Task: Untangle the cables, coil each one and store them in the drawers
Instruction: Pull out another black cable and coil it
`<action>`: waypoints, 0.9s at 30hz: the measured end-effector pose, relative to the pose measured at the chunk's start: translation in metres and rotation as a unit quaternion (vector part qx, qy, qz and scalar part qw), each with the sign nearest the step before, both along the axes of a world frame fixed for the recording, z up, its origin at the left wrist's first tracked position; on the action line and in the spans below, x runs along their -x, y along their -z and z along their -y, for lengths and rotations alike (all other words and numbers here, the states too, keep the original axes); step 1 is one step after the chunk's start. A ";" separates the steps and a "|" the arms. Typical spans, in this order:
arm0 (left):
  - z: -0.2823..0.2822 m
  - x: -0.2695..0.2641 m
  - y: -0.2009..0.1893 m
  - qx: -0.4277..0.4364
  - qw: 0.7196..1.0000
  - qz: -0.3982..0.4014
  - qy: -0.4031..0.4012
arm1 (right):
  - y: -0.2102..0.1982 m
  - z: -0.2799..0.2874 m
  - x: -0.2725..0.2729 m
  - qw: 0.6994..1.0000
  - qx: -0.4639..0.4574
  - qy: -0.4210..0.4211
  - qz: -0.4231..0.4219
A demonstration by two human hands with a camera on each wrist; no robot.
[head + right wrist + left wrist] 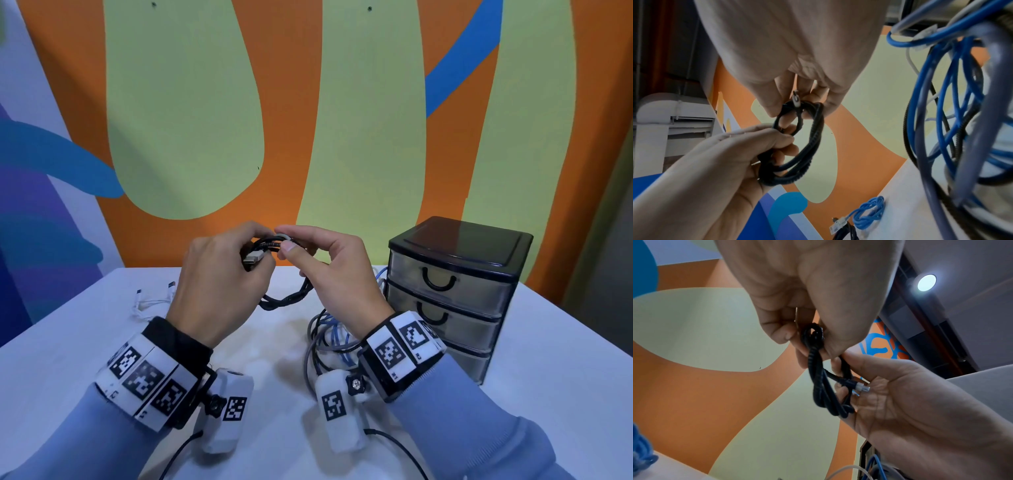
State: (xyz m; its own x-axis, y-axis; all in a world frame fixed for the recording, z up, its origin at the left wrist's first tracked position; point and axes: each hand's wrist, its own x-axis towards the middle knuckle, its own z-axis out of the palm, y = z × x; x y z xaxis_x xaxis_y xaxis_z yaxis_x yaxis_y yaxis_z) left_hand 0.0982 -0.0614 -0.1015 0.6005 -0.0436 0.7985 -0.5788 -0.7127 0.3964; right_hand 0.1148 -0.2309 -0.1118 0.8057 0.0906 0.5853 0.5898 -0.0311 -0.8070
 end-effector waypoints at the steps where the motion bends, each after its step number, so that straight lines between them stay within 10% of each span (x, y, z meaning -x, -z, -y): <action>1: 0.000 0.001 0.000 -0.009 1.000 0.010 0.001 | 0.001 -0.001 -0.001 1.000 0.004 0.005 0.003; 15: -0.014 -0.004 -0.002 0.055 0.987 0.138 -0.065 | -0.001 -0.012 0.009 0.994 -0.038 -0.099 -0.025; 20: -0.016 -0.005 -0.004 0.129 0.986 -0.005 0.105 | 0.003 -0.017 0.006 0.998 -0.034 -0.047 -0.017; 27: -0.010 0.002 -0.015 0.257 0.877 -0.234 0.332 | -0.002 -0.009 0.004 0.997 -0.072 0.003 0.002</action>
